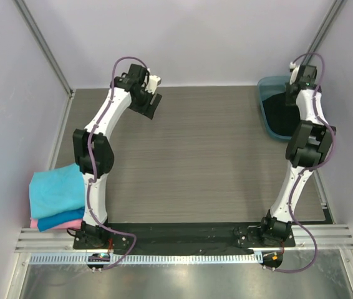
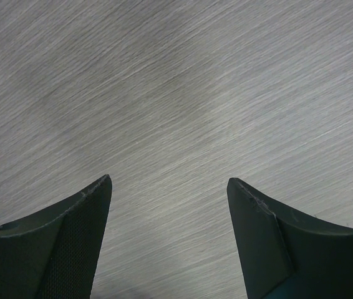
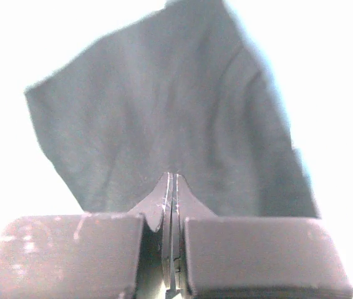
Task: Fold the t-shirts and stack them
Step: Grab the tshirt from the pile
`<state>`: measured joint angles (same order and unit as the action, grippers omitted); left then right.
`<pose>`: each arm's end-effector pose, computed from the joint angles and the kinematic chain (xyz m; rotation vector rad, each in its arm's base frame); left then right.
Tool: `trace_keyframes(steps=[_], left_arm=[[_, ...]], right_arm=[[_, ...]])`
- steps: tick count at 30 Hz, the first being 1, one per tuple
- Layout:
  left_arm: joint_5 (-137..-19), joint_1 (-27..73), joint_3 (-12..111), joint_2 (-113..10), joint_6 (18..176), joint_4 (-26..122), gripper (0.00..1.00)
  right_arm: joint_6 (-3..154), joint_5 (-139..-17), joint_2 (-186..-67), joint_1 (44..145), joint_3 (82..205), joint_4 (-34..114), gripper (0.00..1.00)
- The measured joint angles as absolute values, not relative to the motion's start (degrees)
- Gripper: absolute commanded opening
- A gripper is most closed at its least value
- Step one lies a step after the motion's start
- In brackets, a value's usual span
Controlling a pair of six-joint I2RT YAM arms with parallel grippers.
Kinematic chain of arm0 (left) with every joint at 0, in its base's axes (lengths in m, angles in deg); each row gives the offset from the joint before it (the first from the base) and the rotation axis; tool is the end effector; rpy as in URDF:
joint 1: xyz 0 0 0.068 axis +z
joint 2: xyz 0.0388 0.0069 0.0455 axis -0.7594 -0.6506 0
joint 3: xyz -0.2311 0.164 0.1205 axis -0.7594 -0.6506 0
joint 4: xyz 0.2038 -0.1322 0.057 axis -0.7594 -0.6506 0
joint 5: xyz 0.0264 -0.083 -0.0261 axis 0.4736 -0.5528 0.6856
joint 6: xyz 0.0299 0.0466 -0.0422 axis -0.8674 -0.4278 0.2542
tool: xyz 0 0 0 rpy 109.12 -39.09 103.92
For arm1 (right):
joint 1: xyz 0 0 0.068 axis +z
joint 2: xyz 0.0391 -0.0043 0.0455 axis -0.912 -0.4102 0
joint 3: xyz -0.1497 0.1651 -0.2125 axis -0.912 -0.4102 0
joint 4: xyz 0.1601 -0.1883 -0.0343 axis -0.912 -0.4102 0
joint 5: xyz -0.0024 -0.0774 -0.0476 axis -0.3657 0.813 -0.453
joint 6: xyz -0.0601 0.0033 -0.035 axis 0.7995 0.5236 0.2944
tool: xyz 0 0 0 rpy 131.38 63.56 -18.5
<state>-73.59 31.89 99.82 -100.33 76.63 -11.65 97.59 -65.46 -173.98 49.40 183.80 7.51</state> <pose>0.4648 -0.1510 0.3056 0.6260 2.5248 -0.1438 0.5158 -0.1572 0.2604 0.0647 2.3961 -0.3727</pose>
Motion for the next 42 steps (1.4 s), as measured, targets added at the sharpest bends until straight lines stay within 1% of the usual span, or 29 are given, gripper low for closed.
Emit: trace_keyframes(steps=[3,10,11,13,14,17,20,24,28,33,42], left_arm=[[-72.24,31.74,100.06,-100.33,76.39,-11.62,0.76],[-68.98,31.76,104.47,-100.39,76.12,-11.03,0.76],[-68.67,31.76,104.69,-100.39,76.12,-10.77,0.77],[-68.34,31.76,104.71,-100.39,76.15,-10.62,0.78],[-68.21,31.76,104.71,-100.42,76.17,-10.66,0.79],[-68.06,31.74,104.71,-100.42,76.17,-10.64,0.80],[-68.13,31.76,104.49,-100.42,76.15,-10.66,0.80],[-69.33,31.76,104.19,-100.42,76.17,-11.30,0.80],[-70.25,31.76,103.58,-100.42,76.19,-11.82,0.80],[-70.71,31.74,103.01,-100.42,76.19,-12.24,0.81],[-70.42,30.98,102.92,-100.42,76.08,-12.65,0.81]], right_arm=[[97.72,-67.04,-167.97,49.90,186.20,8.58,0.01],[98.09,-74.79,-148.93,51.96,188.50,14.90,0.01],[98.09,-75.87,-147.29,52.28,188.52,15.56,0.07],[98.14,-77.77,-144.39,53.09,187.80,16.87,0.30],[98.24,-77.99,-143.62,53.46,187.12,17.39,0.44],[99.34,-75.39,-144.01,54.27,183.58,18.42,0.48],[101.04,-68.70,-149.63,54.25,182.05,17.79,0.52],[103.14,-60.24,-160.36,53.35,181.13,14.16,0.55],[103.82,-55.63,-166.42,51.56,178.68,9.37,0.55],[104.82,-51.80,-167.45,48.96,179.03,8.39,0.54],[106.00,-48.85,-169.70,45.75,180.74,9.28,0.53]])
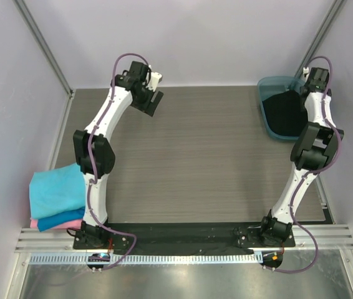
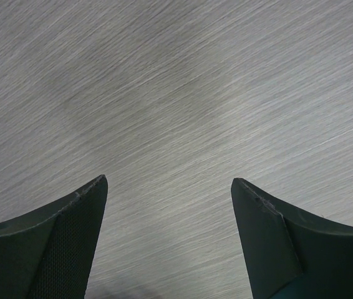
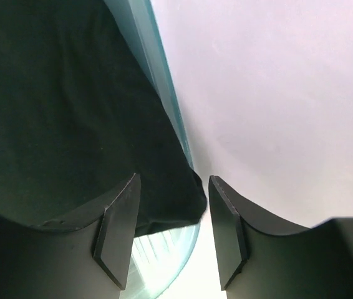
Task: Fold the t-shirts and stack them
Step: Grab the tshirt from the pile, then move the tshirt to the center of the board
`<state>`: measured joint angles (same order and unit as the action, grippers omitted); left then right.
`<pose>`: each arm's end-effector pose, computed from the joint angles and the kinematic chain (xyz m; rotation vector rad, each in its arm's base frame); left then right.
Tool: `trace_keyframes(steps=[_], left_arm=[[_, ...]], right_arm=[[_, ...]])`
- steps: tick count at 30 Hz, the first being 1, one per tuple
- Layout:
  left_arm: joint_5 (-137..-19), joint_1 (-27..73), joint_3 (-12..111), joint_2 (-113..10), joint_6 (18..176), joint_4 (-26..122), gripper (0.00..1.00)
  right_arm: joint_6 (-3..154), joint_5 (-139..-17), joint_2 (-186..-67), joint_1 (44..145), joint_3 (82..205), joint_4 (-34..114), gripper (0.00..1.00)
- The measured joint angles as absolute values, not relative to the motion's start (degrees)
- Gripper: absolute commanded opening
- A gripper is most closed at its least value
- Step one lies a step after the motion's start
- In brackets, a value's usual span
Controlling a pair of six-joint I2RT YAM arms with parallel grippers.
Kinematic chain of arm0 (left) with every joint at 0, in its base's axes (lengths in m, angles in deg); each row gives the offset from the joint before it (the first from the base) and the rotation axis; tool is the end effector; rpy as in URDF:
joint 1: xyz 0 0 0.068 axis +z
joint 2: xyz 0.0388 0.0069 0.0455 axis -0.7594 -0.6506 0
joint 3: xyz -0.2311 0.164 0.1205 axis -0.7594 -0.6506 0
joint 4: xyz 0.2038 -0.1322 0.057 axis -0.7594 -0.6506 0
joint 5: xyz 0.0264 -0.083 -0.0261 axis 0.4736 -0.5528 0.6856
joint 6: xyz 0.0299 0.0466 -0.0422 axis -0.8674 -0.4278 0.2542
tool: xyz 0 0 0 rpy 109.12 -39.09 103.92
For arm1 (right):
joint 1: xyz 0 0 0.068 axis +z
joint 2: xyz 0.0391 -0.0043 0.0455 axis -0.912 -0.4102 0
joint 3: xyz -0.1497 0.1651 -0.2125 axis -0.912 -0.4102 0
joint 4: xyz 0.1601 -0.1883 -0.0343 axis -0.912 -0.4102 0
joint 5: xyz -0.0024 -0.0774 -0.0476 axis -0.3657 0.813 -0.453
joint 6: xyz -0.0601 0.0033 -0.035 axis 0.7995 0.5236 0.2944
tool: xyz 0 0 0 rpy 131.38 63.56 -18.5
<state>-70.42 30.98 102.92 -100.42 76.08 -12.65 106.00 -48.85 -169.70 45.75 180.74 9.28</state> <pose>0.4644 -0.1558 0.3198 0.6302 2.4863 -0.0769 0.4841 -0.1991 0.2864 0.1224 2.3931 -0.8178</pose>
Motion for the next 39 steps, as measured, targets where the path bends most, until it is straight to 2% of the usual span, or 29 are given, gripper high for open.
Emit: trace_keyframes(steps=[4,6,7,9,10,17,19,22,31,36,39], left_arm=[[-70.38,29.99,102.90,-100.42,75.88,-12.72,0.81],[-70.38,29.58,102.90,-100.44,75.77,-12.74,0.82],[-70.38,29.40,102.90,-100.44,75.71,-12.76,0.82],[-70.38,29.12,102.90,-100.44,75.58,-12.76,0.81],[-70.38,29.05,102.90,-100.44,75.45,-12.76,0.81],[-68.13,28.92,102.81,-100.44,75.12,-12.70,0.83],[-67.67,29.34,102.96,-100.44,75.16,-12.65,0.89],[-67.78,30.49,104.36,-100.44,75.36,-12.72,0.92],[-73.83,40.66,106.94,-98.05,79.75,-11.65,0.93],[-76.06,44.33,94.13,-86.89,80.87,-9.13,0.93],[-76.74,43.63,84.32,-77.44,81.00,-6.73,0.94]], right_arm=[[106.05,-48.30,-172.25,45.07,180.82,9.28,0.51],[106.11,-48.24,-173.48,44.90,180.82,9.20,0.42],[106.18,-48.19,-173.85,44.85,180.82,9.06,0.25],[106.35,-48.28,-174.24,44.76,180.82,8.69,0.04],[106.29,-48.33,-174.24,44.76,180.89,8.52,0.01],[107.97,-48.81,-172.01,45.92,181.87,7.84,0.01],[109.46,-48.76,-169.28,47.47,181.87,7.45,0.01],[112.41,-49.11,-162.37,51.96,181.90,6.90,0.01],[122.44,-56.13,-133.28,79.36,177.37,9.92,0.01],[122.18,-56.76,-131.80,84.96,179.73,9.44,0.01],[120.74,-56.50,-136.69,84.89,181.24,9.98,0.43]])
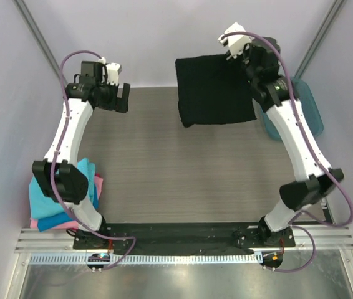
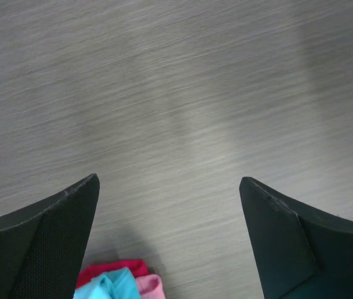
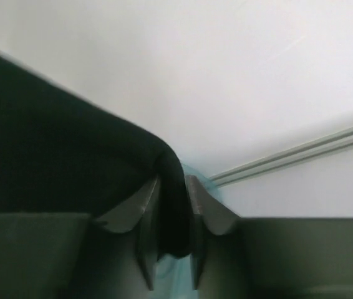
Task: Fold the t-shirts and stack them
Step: Move the tshirt to the center of the board, then flatten the tshirt out
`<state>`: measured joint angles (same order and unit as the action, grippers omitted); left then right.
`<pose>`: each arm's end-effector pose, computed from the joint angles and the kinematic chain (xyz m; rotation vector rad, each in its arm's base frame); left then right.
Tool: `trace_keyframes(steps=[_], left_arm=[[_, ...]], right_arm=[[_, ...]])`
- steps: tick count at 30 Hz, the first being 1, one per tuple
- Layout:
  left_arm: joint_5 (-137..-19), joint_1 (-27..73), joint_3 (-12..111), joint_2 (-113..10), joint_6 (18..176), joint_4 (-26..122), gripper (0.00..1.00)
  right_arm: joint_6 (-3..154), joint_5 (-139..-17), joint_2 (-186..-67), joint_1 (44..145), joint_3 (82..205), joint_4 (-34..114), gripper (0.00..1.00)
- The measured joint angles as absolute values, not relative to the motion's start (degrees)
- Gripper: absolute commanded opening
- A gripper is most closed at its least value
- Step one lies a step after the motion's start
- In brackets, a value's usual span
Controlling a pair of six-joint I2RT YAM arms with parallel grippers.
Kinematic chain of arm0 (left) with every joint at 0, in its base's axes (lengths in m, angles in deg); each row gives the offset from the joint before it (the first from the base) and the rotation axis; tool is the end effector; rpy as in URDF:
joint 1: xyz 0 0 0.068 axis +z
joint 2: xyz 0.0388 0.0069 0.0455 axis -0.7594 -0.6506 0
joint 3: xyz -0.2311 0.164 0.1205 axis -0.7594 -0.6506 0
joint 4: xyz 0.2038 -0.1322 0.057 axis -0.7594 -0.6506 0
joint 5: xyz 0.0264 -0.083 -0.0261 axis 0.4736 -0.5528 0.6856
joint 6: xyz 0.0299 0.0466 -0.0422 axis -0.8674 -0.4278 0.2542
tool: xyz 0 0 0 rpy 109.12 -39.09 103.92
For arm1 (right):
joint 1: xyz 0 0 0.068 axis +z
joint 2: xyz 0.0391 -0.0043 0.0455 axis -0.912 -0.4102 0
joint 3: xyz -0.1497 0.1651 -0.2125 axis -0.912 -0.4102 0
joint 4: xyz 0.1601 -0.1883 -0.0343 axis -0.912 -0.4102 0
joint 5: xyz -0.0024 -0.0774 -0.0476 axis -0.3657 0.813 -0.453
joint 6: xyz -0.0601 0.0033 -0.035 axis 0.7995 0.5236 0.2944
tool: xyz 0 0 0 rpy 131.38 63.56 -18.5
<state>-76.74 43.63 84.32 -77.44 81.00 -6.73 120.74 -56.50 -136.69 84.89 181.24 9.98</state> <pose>0.3891 -0.0466 0.3980 0.2795 2.3644 -0.1572 0.3345 0.1010 0.5365 -0.6709 1.6027 -0.4637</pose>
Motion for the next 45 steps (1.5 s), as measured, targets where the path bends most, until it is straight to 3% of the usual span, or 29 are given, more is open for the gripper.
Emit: trace_keyframes(steps=[1,2,9,15,21,27,38,45], left_arm=[[-76.85,43.35,82.46,-75.26,81.17,-6.14,0.94],[-77.11,43.08,81.11,-73.27,81.26,-5.68,0.94],[-76.93,42.69,79.03,-71.87,80.47,-3.58,0.91],[-75.62,42.95,76.26,-74.56,78.33,-5.48,0.82],[-81.90,43.41,66.64,-72.66,76.34,-4.96,0.70],[-88.85,44.61,62.73,-75.54,79.16,-5.15,0.68],[-89.61,49.29,61.55,-70.17,82.46,0.09,0.72],[-89.44,51.35,61.13,-67.98,82.70,1.75,0.73]], right_arm=[[120.36,-56.06,-138.64,84.83,181.20,10.38,0.54],[120.01,-55.65,-141.15,84.78,181.15,10.90,0.56],[116.41,-60.19,-151.91,83.95,171.47,10.73,0.58],[119.73,-79.41,-136.21,85.42,141.09,4.54,0.55],[119.62,-87.21,-125.17,95.80,132.30,1.24,0.55],[120.30,-87.91,-127.34,102.36,133.70,2.16,0.52],[124.10,-86.93,-153.74,112.28,149.88,5.81,0.45],[126.20,-86.20,-154.97,114.01,151.03,4.50,0.44]])
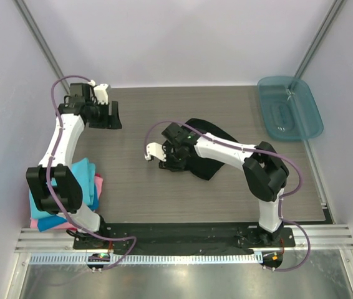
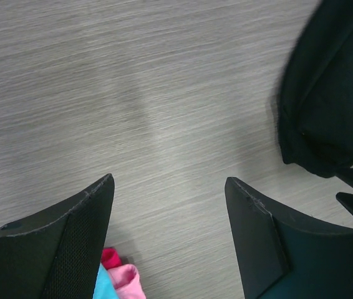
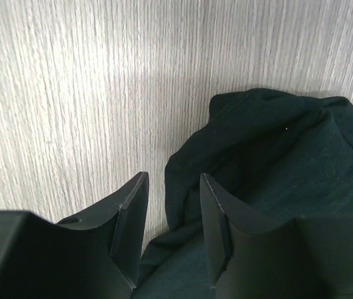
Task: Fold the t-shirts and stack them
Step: Flatten the tshirt out
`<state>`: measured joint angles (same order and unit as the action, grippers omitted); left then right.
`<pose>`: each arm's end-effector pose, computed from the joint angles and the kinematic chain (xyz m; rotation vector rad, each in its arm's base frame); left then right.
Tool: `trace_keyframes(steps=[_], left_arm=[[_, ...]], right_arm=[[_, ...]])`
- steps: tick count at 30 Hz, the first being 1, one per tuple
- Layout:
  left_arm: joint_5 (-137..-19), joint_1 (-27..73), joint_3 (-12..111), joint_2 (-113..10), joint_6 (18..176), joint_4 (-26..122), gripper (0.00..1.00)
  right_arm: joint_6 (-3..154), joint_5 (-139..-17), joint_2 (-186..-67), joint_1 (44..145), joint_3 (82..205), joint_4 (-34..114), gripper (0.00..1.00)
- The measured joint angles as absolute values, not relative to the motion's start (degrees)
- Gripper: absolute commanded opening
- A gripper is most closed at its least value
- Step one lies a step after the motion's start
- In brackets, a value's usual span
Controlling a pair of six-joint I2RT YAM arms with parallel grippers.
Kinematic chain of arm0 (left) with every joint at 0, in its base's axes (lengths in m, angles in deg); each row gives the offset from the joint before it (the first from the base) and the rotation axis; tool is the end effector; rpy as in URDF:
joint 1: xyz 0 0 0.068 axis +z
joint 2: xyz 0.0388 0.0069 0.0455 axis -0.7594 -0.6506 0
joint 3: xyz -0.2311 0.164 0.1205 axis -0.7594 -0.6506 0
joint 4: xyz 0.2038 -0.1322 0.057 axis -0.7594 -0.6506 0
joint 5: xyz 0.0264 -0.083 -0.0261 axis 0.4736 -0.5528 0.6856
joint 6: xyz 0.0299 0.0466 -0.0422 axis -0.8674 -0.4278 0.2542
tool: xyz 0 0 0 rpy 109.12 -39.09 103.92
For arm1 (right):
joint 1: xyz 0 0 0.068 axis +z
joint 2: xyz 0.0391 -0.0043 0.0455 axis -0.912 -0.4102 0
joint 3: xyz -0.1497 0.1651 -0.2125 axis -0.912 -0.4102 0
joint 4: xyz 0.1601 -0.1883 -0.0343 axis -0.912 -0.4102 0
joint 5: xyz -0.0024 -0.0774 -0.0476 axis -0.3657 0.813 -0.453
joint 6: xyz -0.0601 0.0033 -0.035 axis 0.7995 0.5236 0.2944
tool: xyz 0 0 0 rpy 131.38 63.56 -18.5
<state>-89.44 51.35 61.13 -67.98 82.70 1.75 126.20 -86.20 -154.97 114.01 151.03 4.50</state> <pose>0.3458 -0.0076 0.3423 0.1732 2.4339 -0.3891 0.2659 0.3202 0.2312 -1.9697 1.7711 0.3834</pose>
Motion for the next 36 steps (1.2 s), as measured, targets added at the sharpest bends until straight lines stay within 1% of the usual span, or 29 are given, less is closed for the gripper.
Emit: trace_keyframes(steps=[7,8,9,10,11,15,18,19,22,25,26,28,30,32,36], left_arm=[[-89.22,52.94,61.13,-67.98,83.34,2.10,0.73],[-89.22,53.07,61.13,-67.98,83.51,2.08,0.73],[-89.22,53.23,61.13,-67.98,83.69,2.06,0.73],[-89.22,53.36,61.13,-67.98,83.75,2.06,0.74],[-89.22,53.53,61.13,-67.98,83.84,2.08,0.73],[-89.17,54.08,61.13,-67.98,83.95,2.06,0.73],[-89.17,54.34,61.15,-68.02,83.91,2.06,0.73],[-89.17,54.43,61.22,-68.13,83.91,2.04,0.73],[-89.13,54.89,61.81,-68.88,83.82,1.99,0.73],[-89.07,55.74,63.62,-70.45,83.56,1.84,0.73],[-89.07,56.15,64.76,-71.35,83.42,1.64,0.73],[-89.09,56.77,67.27,-72.92,83.36,1.45,0.73],[-89.13,57.49,69.83,-74.12,83.38,1.36,0.73],[-89.20,58.12,71.97,-74.65,83.45,1.36,0.73],[-89.59,58.69,74.22,-74.65,83.49,1.62,0.73]], right_arm=[[127.05,-83.60,-158.51,114.12,151.49,3.95,0.41],[127.12,-83.32,-159.34,114.12,151.58,3.93,0.36],[127.21,-83.03,-160.17,114.12,151.62,3.93,0.26],[127.53,-82.64,-160.89,114.12,151.62,3.88,0.11],[127.80,-82.27,-161.39,114.09,151.62,3.88,0.01],[127.82,-80.04,-161.24,114.12,152.67,3.86,0.01],[128.43,-78.18,-158.81,114.20,155.67,2.09,0.01],[128.69,-77.68,-157.46,114.20,158.27,0.98,0.01],[130.42,-76.32,-153.63,114.18,171.19,-0.14,0.01],[133.28,-74.29,-149.48,113.96,185.06,2.38,0.01],[134.64,-73.31,-147.40,113.94,188.61,3.80,0.01],[137.37,-70.58,-142.92,114.05,191.71,6.77,0.01],[139.45,-68.30,-138.62,113.79,191.53,9.09,0.01],[140.56,-66.82,-134.90,113.11,188.41,10.75,0.01],[140.93,-63.36,-129.02,108.65,173.61,13.55,0.01]])
